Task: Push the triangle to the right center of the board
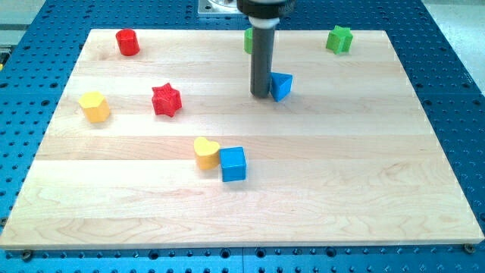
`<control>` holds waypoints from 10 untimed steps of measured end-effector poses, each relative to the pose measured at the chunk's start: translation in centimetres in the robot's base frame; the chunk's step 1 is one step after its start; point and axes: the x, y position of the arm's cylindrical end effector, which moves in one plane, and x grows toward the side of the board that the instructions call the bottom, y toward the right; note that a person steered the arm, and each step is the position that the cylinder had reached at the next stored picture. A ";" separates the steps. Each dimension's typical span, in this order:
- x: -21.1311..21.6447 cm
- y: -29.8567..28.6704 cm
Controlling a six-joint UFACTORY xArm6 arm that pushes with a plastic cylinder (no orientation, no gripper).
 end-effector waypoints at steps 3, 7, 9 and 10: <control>-2.0 0.5; 0.4 15.2; 0.0 17.2; 0.0 15.7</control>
